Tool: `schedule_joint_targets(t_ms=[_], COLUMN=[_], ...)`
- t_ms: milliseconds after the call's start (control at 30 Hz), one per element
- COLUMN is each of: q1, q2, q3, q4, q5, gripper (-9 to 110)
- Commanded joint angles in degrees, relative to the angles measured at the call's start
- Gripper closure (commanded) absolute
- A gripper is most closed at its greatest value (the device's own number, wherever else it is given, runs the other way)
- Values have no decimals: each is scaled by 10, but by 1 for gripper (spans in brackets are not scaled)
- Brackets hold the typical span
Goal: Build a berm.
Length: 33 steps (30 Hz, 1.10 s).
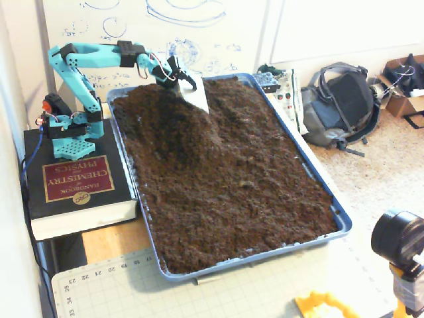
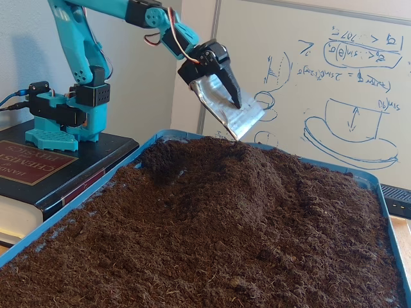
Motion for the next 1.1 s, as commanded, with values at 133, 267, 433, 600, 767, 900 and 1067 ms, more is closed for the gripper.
schedule_joint_targets(t_ms=[133,267,433,600,767,900,1067], q1=[120,192,257,277,279,304,314], q2=[33,38,39,30,20,-25,-59], q3=[105,171,238,288,296,288,269], q4=[-11,-11,-11,-11,-11,-12,-17], q5=[-289,-396,-474,-478,-476,-456,-402], gripper=[101,101,101,101,101,101,101])
